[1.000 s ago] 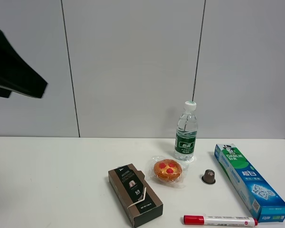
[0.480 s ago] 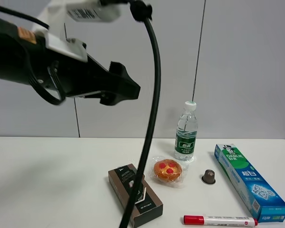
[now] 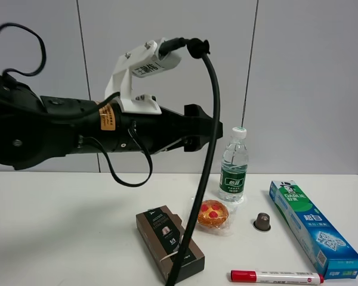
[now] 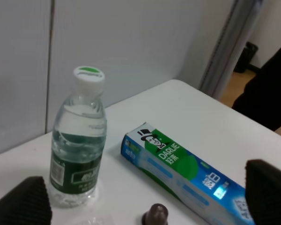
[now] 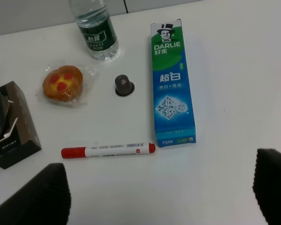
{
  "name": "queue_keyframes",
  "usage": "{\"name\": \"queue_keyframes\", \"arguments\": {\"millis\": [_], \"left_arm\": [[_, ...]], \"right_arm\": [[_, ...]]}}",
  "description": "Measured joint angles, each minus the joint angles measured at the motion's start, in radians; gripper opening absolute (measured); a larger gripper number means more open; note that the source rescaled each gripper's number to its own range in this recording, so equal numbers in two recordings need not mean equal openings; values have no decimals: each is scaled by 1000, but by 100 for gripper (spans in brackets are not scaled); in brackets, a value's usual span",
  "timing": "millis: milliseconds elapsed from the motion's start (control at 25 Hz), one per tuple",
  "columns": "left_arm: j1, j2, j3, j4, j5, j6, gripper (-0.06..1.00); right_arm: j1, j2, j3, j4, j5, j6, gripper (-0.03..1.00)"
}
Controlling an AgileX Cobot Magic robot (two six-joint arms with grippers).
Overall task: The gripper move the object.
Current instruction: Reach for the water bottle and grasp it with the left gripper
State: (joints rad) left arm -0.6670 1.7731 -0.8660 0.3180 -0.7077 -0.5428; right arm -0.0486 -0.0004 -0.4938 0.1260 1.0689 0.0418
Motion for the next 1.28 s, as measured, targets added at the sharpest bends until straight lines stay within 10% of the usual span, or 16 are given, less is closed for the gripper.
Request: {"name": "queue_keyframes", "arguments": {"millis": [520,1280], "left_arm": [[1,212,-210,-114,-6,241,91],[-14,444,-491,-95,181,75,91]], "right_arm": [[0,0,0,0,0,0,100],[0,0,0,0,0,0,100]]}}
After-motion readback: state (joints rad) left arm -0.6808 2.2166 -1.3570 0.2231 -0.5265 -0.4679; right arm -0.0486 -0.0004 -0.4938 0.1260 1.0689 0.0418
